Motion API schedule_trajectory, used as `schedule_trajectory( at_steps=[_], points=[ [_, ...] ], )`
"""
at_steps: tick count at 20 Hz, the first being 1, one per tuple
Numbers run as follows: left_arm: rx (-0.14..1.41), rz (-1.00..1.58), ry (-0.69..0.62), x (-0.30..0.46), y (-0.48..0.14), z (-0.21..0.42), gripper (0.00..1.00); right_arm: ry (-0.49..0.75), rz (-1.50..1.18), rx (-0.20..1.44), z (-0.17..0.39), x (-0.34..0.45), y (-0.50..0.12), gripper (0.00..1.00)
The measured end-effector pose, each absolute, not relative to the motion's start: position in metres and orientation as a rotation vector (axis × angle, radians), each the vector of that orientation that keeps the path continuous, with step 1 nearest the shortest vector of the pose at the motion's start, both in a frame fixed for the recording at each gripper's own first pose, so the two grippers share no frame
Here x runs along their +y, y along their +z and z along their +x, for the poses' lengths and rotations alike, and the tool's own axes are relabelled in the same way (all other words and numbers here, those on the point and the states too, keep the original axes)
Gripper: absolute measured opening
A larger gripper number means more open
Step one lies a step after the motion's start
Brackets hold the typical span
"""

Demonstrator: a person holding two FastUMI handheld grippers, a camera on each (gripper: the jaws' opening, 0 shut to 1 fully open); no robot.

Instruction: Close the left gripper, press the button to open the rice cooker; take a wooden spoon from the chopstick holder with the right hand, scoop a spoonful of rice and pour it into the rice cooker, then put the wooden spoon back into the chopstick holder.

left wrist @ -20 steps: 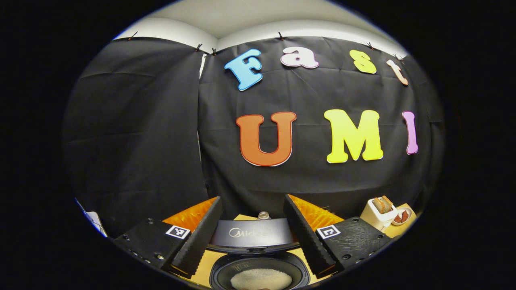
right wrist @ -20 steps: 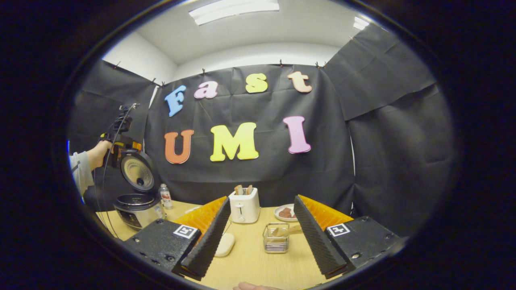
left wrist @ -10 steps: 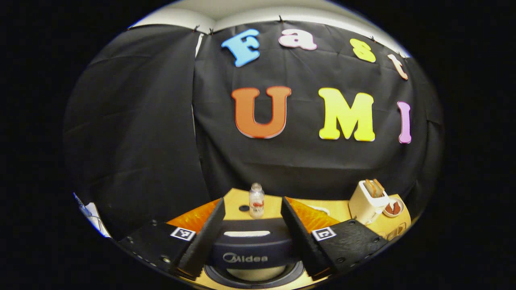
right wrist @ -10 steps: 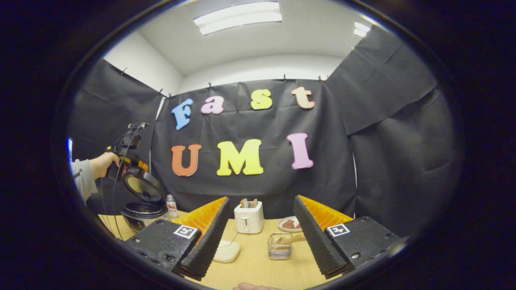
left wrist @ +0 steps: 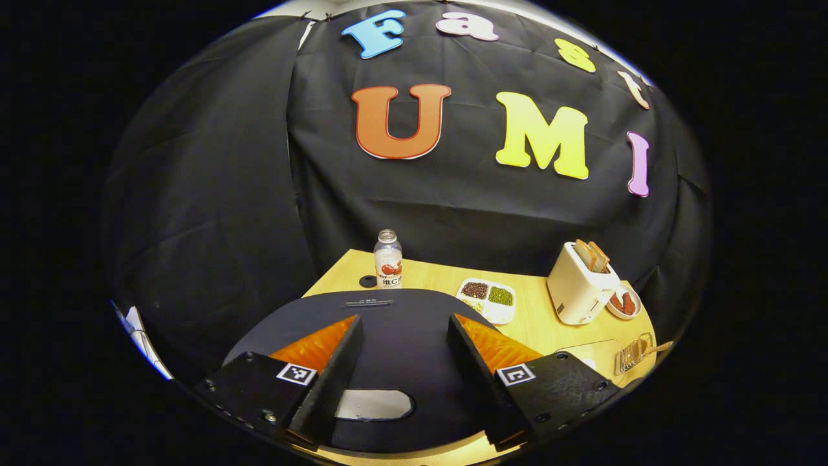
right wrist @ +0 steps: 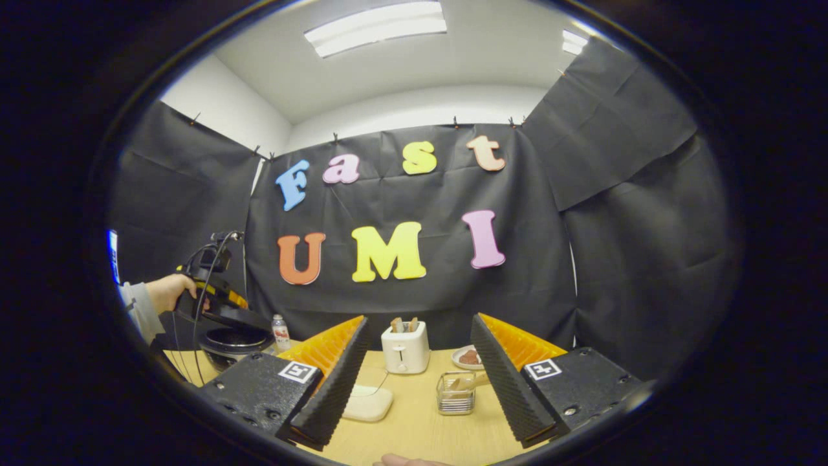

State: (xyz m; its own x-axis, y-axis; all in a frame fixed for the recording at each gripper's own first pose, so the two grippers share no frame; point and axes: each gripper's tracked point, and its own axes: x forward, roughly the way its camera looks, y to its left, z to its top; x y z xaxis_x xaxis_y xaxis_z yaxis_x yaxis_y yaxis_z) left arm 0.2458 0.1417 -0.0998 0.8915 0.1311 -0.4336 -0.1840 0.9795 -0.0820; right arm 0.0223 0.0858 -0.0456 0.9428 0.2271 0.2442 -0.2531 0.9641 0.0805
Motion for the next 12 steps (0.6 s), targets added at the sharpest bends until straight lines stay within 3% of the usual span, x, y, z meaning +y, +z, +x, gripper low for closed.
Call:
schedule_trajectory(
  at_steps=[2, 3, 5, 6, 7, 9, 10, 12],
  points=[
    [0.445, -0.130, 0.148, 0.138, -0.102, 0.244, 0.87, 0.247, 0.117, -0.267, 0.018, 0.085, -0.039, 1.00],
    [0.447, -0.132, 0.149, 0.139, -0.106, 0.243, 0.88, 0.250, 0.118, -0.273, 0.017, 0.085, -0.038, 0.94],
    [0.473, -0.123, 0.173, 0.145, -0.118, 0.241, 0.88, 0.257, 0.113, -0.267, 0.015, 0.085, -0.042, 0.94],
    [0.489, -0.118, 0.178, 0.145, -0.125, 0.237, 0.83, 0.261, 0.111, -0.261, 0.016, 0.085, -0.043, 0.94],
    [0.510, -0.111, 0.180, 0.141, -0.136, 0.232, 0.82, 0.263, 0.114, -0.258, 0.016, 0.084, -0.044, 1.00],
    [0.543, -0.093, 0.180, 0.138, -0.157, 0.219, 0.82, 0.256, 0.125, -0.247, 0.019, 0.080, -0.045, 0.94],
    [0.500, -0.079, 0.180, 0.138, -0.153, 0.214, 0.82, 0.258, 0.127, -0.241, 0.019, 0.081, -0.047, 1.00],
    [0.480, -0.083, 0.197, 0.144, -0.153, 0.206, 0.82, 0.275, 0.130, -0.234, 0.016, 0.085, -0.048, 1.00]
  ],
)
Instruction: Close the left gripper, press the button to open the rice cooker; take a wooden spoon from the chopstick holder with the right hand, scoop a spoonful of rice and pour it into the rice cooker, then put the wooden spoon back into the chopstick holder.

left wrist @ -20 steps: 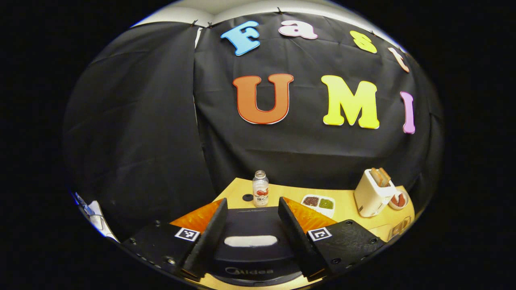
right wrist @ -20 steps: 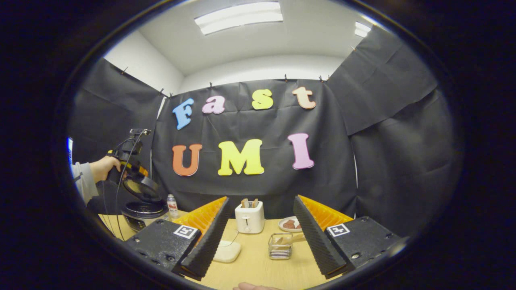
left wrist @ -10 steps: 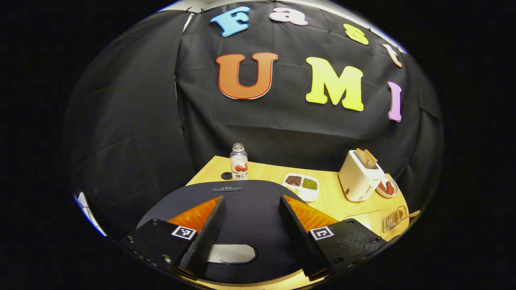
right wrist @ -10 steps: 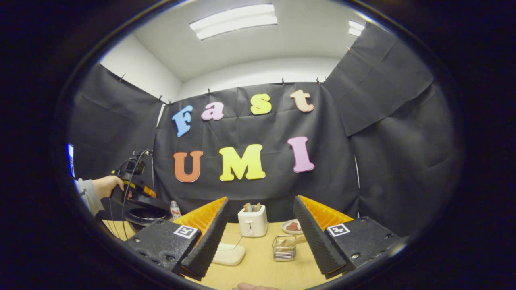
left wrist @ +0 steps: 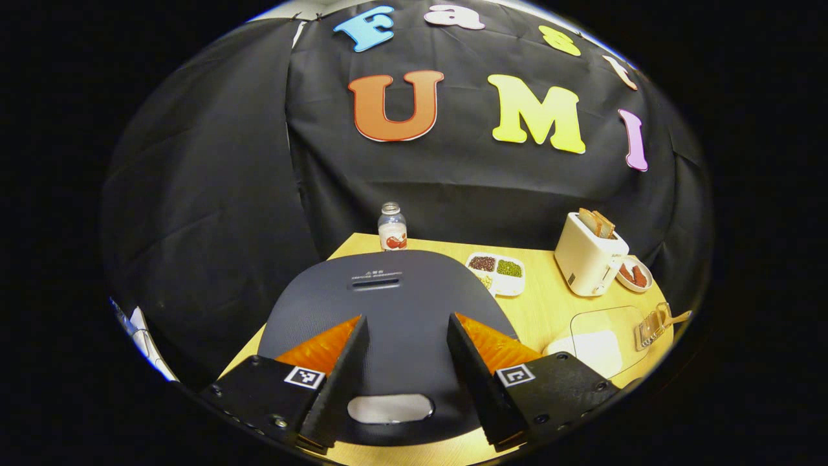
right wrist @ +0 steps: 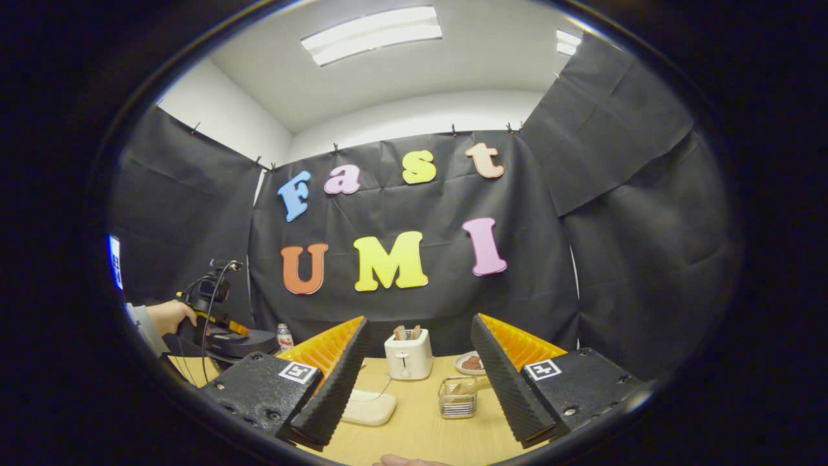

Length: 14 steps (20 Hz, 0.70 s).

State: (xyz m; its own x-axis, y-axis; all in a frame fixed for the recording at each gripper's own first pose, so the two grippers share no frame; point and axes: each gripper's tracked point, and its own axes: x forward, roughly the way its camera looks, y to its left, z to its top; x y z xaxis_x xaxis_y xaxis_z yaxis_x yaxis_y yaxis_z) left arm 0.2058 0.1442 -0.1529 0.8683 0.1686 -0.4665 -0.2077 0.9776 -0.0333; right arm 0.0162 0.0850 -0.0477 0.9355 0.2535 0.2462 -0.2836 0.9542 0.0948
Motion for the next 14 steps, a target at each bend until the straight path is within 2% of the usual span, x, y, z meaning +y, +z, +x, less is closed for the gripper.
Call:
schedule_trajectory(
  at_steps=[7, 8, 11, 12, 13, 14],
  points=[
    [0.450, -0.079, 0.209, 0.143, -0.155, 0.181, 0.82, 0.301, 0.112, -0.255, 0.005, 0.093, -0.041, 1.00],
    [0.444, -0.074, 0.211, 0.143, -0.155, 0.178, 0.82, 0.307, 0.109, -0.256, 0.005, 0.094, -0.040, 0.94],
    [0.425, -0.069, 0.219, 0.141, -0.156, 0.167, 0.82, 0.323, 0.108, -0.243, 0.005, 0.099, -0.043, 0.94],
    [0.421, -0.069, 0.221, 0.141, -0.156, 0.165, 0.82, 0.328, 0.109, -0.234, 0.005, 0.101, -0.046, 1.00],
    [0.416, -0.067, 0.223, 0.141, -0.157, 0.162, 0.82, 0.335, 0.109, -0.225, 0.006, 0.104, -0.048, 0.94],
    [0.409, -0.064, 0.223, 0.141, -0.155, 0.160, 0.82, 0.343, 0.106, -0.218, 0.005, 0.107, -0.050, 1.00]
  ],
)
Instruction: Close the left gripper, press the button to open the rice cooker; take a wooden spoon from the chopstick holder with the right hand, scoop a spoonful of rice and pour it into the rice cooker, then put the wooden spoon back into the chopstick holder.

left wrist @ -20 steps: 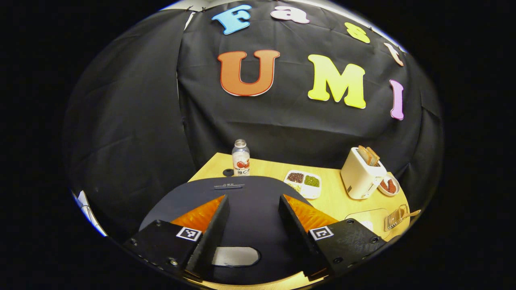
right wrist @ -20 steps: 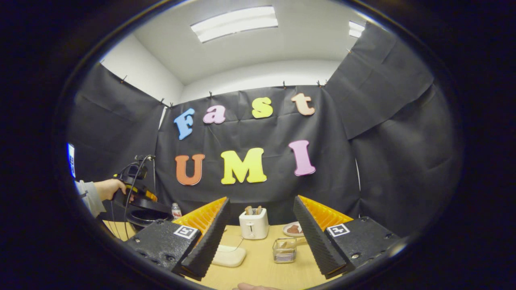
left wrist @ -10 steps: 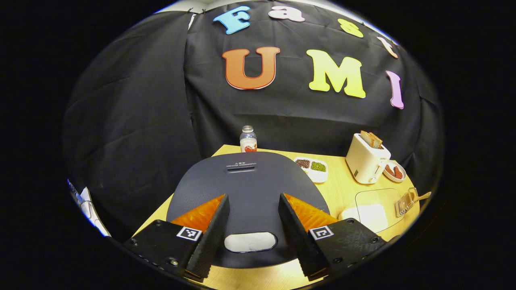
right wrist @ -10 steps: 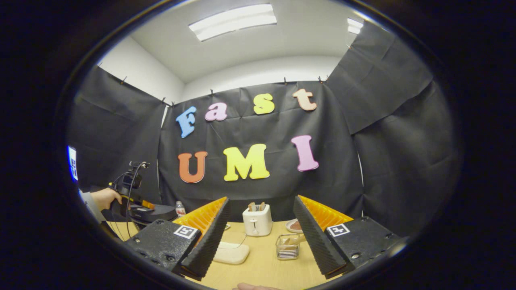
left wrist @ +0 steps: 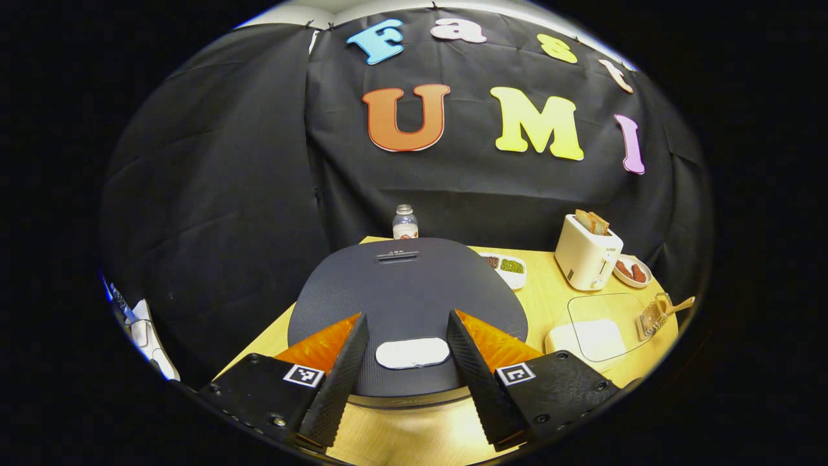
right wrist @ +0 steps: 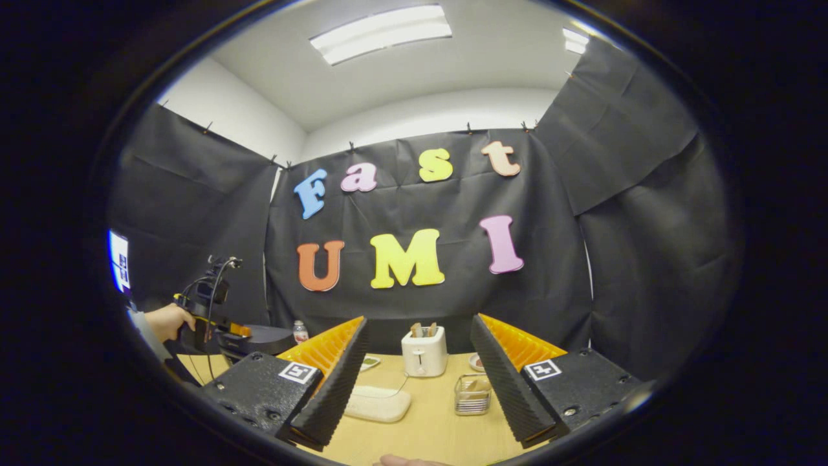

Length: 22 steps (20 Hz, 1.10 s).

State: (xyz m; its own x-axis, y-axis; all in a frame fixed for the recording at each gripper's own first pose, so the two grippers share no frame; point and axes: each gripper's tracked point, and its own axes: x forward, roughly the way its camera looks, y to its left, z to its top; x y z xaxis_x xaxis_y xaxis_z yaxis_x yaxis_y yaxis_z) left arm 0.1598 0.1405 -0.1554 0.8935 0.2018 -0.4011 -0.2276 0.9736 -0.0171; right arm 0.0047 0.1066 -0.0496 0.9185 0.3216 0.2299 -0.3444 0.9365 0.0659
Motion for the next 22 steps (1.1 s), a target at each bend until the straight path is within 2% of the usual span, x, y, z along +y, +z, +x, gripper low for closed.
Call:
schedule_trajectory(
  at_steps=[1, 2, 3, 4, 5, 6, 7, 9, 10, 11, 22],
  points=[
    [0.402, -0.055, 0.220, 0.140, -0.156, 0.160, 0.82, 0.349, 0.102, -0.217, 0.005, 0.109, -0.051, 0.94],
    [0.393, -0.046, 0.216, 0.139, -0.157, 0.160, 0.83, 0.351, 0.098, -0.216, 0.005, 0.109, -0.051, 0.94],
    [0.390, -0.047, 0.214, 0.140, -0.156, 0.159, 0.83, 0.350, 0.096, -0.215, 0.005, 0.110, -0.052, 1.00],
    [0.385, -0.049, 0.214, 0.140, -0.156, 0.159, 0.83, 0.352, 0.097, -0.215, 0.005, 0.111, -0.051, 0.94],
    [0.381, -0.053, 0.205, 0.136, -0.158, 0.159, 0.83, 0.354, 0.097, -0.212, 0.006, 0.112, -0.052, 1.00],
    [0.391, -0.047, 0.207, 0.136, -0.160, 0.158, 0.82, 0.355, 0.096, -0.209, 0.006, 0.113, -0.053, 0.94],
    [0.387, -0.043, 0.207, 0.137, -0.162, 0.158, 0.82, 0.355, 0.093, -0.204, 0.006, 0.113, -0.055, 1.00],
    [0.378, -0.049, 0.207, 0.137, -0.162, 0.159, 0.82, 0.358, 0.088, -0.192, 0.008, 0.116, -0.059, 1.00],
    [0.376, -0.047, 0.207, 0.136, -0.161, 0.159, 0.82, 0.361, 0.085, -0.185, 0.008, 0.118, -0.061, 0.94],
    [0.369, -0.047, 0.207, 0.137, -0.160, 0.159, 0.82, 0.365, 0.083, -0.180, 0.008, 0.120, -0.061, 1.00],
    [0.357, -0.070, 0.254, 0.129, -0.149, 0.140, 0.78, 0.353, 0.059, -0.151, 0.016, 0.124, -0.071, 1.00]
  ],
)
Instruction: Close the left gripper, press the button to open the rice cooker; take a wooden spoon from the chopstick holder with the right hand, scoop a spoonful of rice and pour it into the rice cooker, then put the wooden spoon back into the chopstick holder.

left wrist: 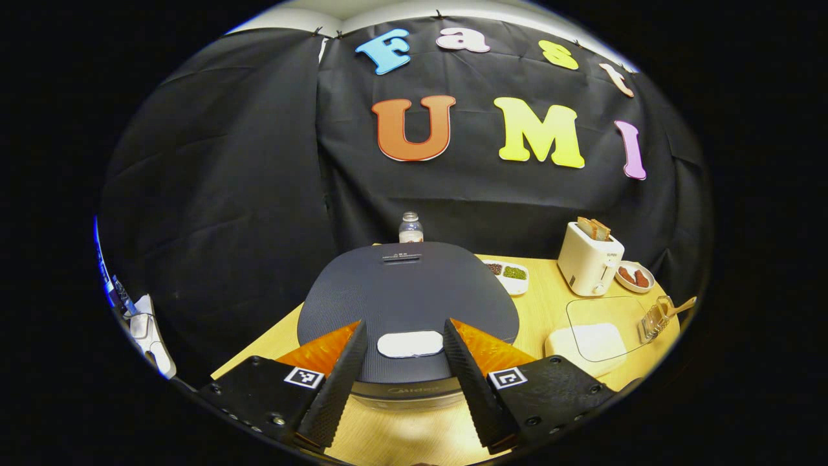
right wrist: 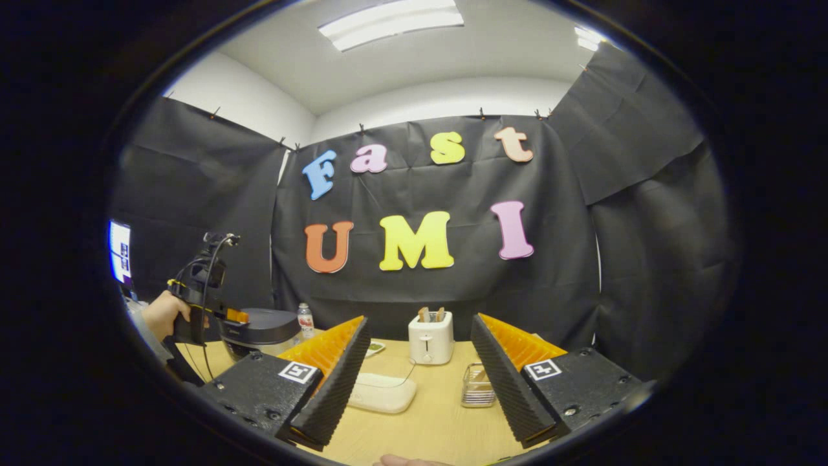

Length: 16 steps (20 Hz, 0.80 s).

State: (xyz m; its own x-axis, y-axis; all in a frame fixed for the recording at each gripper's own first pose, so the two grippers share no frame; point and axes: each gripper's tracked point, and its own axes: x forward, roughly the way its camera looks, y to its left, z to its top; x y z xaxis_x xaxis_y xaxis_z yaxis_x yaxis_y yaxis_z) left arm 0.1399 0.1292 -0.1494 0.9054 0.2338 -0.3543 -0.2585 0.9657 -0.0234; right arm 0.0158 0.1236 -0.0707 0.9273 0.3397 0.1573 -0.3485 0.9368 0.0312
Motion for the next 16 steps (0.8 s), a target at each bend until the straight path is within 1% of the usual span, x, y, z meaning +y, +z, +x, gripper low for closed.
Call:
schedule_trajectory(
  at_steps=[2, 3, 4, 7, 9, 11, 14, 16],
  points=[
    [0.325, -0.085, 0.250, 0.124, -0.140, 0.129, 0.80, 0.345, 0.055, -0.139, 0.018, 0.123, -0.074, 1.00],
    [0.295, -0.088, 0.256, 0.123, -0.135, 0.125, 0.90, 0.342, 0.057, -0.131, 0.018, 0.123, -0.075, 1.00],
    [0.267, -0.087, 0.251, 0.119, -0.128, 0.118, 0.85, 0.340, 0.058, -0.125, 0.019, 0.122, -0.076, 1.00],
    [0.202, -0.085, 0.243, 0.110, -0.115, 0.093, 0.95, 0.337, 0.060, -0.110, 0.021, 0.122, -0.078, 1.00],
    [0.134, -0.086, 0.233, 0.104, -0.098, 0.076, 0.96, 0.347, 0.052, -0.077, 0.019, 0.126, -0.084, 1.00],
    [0.079, -0.062, 0.214, 0.097, -0.084, 0.053, 0.96, 0.355, 0.036, -0.078, 0.015, 0.129, -0.080, 1.00],
    [0.031, -0.064, 0.175, 0.081, -0.070, 0.022, 0.95, 0.335, 0.020, -0.056, 0.014, 0.126, -0.082, 1.00],
    [-0.009, -0.068, 0.151, 0.068, -0.061, 0.006, 0.95, 0.352, 0.021, -0.045, 0.007, 0.132, -0.081, 1.00]
  ],
)
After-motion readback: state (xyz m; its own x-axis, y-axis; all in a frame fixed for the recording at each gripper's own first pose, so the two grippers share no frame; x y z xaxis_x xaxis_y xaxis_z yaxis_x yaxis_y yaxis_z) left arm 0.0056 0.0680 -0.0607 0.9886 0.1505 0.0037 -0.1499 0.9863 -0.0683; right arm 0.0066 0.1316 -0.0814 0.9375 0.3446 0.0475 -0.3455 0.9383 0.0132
